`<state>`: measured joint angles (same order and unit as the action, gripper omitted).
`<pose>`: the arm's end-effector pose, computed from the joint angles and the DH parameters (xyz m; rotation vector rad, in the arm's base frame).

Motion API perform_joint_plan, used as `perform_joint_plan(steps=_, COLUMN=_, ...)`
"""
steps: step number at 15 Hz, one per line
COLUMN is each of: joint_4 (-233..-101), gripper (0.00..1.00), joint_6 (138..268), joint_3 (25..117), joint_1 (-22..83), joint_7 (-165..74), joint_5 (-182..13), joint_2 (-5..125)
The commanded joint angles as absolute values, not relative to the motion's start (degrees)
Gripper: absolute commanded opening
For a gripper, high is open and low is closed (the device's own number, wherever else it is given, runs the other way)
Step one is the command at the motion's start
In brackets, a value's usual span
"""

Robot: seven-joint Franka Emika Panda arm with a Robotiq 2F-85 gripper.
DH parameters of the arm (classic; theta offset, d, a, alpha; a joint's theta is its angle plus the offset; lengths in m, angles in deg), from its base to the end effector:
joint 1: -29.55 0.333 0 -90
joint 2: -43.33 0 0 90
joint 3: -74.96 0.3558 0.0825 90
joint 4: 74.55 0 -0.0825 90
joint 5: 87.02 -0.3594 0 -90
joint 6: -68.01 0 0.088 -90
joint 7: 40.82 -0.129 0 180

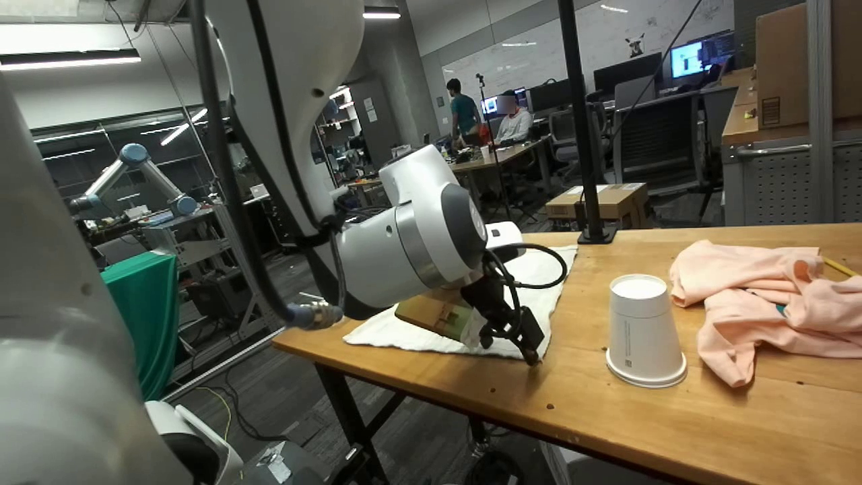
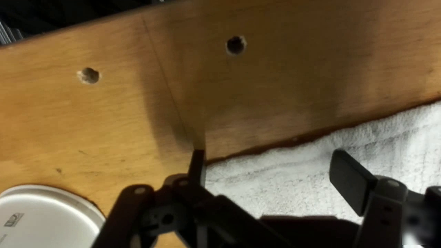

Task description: Fold the white cloth and move it to the left

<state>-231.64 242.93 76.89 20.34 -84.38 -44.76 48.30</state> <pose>0.4012 0.0006 0.2517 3.0402 -0.2431 0.3743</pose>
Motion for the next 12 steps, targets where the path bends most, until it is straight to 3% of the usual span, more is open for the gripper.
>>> perform_joint_plan(steps=1, joint_4=-230.3, gripper=0.6, joint_6=243.88, joint_3=76.43, joint_1=20.95, joint_7=-86.86, joint_5=-43.71, joint_2=49.79)
perform_joint_plan(steps=8, joint_4=-230.48, gripper=0.09, joint_6=242.67, joint_3=76.89, joint_1=21.14, joint_7=-87.02, joint_5=-44.83, joint_2=49.12)
perform_joint_plan(steps=10, joint_4=-230.24, gripper=0.03, joint_6=240.88, joint_3=77.33, joint_1=21.25, joint_7=-86.36, joint_5=-45.49, joint_2=48.24)
perform_joint_plan(steps=12, joint_4=-229.42, gripper=0.09, joint_6=238.44, joint_3=77.78, joint_1=21.48, joint_7=-85.7, joint_5=-45.67, joint_2=47.59)
